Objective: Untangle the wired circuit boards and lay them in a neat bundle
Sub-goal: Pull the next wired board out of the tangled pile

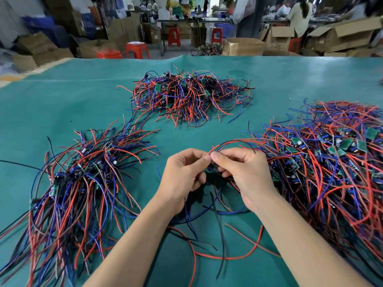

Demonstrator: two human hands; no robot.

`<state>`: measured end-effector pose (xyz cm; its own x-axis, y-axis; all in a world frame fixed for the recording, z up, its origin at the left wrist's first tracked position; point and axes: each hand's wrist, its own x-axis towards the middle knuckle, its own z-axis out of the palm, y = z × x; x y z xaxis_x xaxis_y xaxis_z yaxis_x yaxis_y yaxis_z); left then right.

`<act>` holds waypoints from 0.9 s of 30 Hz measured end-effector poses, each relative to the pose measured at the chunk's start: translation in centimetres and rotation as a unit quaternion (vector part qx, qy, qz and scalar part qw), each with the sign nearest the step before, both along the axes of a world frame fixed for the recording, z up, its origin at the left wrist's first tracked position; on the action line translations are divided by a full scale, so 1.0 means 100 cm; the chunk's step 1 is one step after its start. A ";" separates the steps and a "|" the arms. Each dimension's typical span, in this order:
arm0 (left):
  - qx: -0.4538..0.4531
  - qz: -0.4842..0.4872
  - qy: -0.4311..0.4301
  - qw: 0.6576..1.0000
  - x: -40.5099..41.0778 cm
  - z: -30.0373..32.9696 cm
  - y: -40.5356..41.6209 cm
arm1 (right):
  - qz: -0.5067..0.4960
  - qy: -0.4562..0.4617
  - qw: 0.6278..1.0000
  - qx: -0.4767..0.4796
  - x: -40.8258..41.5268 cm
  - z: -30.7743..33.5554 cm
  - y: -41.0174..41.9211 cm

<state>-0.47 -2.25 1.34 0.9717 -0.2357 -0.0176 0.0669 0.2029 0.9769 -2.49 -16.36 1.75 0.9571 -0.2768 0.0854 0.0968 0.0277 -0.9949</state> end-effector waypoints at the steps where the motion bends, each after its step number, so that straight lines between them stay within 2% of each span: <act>1: 0.003 0.002 0.000 1.000 0.000 -0.001 0.000 | -0.001 0.001 1.000 0.003 0.000 0.000 0.000; 12: -0.027 -0.014 0.002 1.000 0.000 0.000 -0.003 | -0.012 0.007 1.000 -0.020 0.003 -0.005 -0.002; 17: -0.050 -0.061 0.019 0.997 0.000 0.004 -0.001 | -0.030 0.012 0.999 0.022 0.004 -0.004 -0.003; 22: -0.052 -0.055 0.040 0.996 0.000 0.006 0.000 | -0.023 0.011 0.997 0.072 0.003 0.000 -0.007; 27: -0.001 -0.045 -0.018 0.999 -0.003 0.001 -0.003 | -0.008 0.006 0.999 0.051 0.002 0.001 -0.006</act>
